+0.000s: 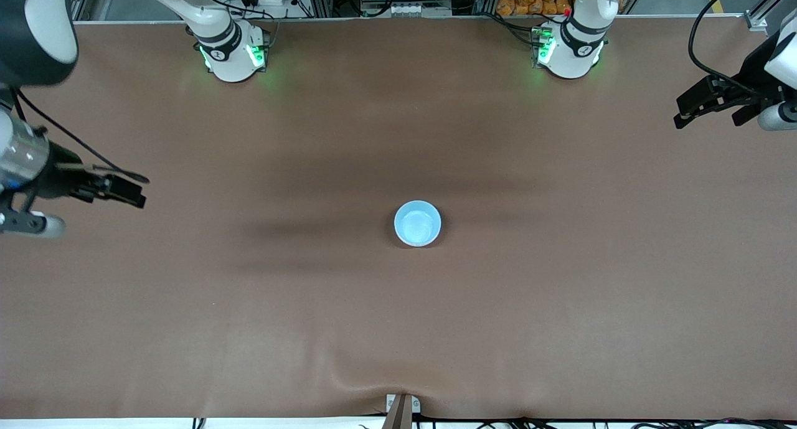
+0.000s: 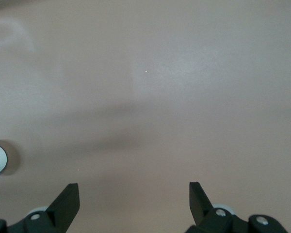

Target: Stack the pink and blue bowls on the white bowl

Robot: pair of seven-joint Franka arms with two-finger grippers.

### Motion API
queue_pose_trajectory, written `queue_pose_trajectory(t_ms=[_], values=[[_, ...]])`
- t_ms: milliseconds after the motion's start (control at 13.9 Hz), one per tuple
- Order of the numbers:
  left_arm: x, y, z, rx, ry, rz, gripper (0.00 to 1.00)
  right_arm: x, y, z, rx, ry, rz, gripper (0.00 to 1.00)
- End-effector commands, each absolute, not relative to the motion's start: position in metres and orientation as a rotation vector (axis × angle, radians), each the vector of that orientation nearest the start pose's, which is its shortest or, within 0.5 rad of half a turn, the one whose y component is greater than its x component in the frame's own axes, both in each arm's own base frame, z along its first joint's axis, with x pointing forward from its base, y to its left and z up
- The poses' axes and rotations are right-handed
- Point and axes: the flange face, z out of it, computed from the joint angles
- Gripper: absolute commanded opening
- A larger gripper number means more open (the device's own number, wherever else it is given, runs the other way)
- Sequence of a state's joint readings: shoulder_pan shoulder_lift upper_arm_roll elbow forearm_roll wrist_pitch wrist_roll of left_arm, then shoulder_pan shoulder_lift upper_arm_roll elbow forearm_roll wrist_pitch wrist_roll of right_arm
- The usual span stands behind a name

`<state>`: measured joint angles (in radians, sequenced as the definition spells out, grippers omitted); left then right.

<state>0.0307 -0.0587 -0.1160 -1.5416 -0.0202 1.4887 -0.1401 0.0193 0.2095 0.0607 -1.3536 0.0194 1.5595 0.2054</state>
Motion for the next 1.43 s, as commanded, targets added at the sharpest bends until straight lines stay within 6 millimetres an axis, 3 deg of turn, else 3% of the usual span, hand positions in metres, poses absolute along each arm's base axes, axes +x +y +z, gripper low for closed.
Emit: queue_pose_trajectory(t_ms=[0, 215, 430, 717, 1362], values=[[0.516, -0.049, 0.673, -3.155, -0.062, -0.014, 1.00, 0.577, 0.042, 0.619, -3.124, 0.188, -0.054, 1.00], [0.508, -0.054, 0.677, -3.152, -0.047, 0.001, 1.00, 0.552, 0.040, 0.627, -3.129, 0.202, -0.059, 1.00], [0.503, -0.059, 0.681, -3.149, -0.038, 0.001, 1.00, 0.542, 0.041, 0.636, -3.131, 0.192, -0.064, 1.00], [0.506, -0.054, 0.683, -3.150, -0.052, -0.004, 1.00, 0.538, 0.042, 0.647, -3.194, 0.052, -0.092, 1.00], [0.505, -0.053, 0.683, -3.140, -0.051, 0.008, 1.00, 0.539, 0.042, 0.643, -3.193, 0.052, -0.067, 1.00]])
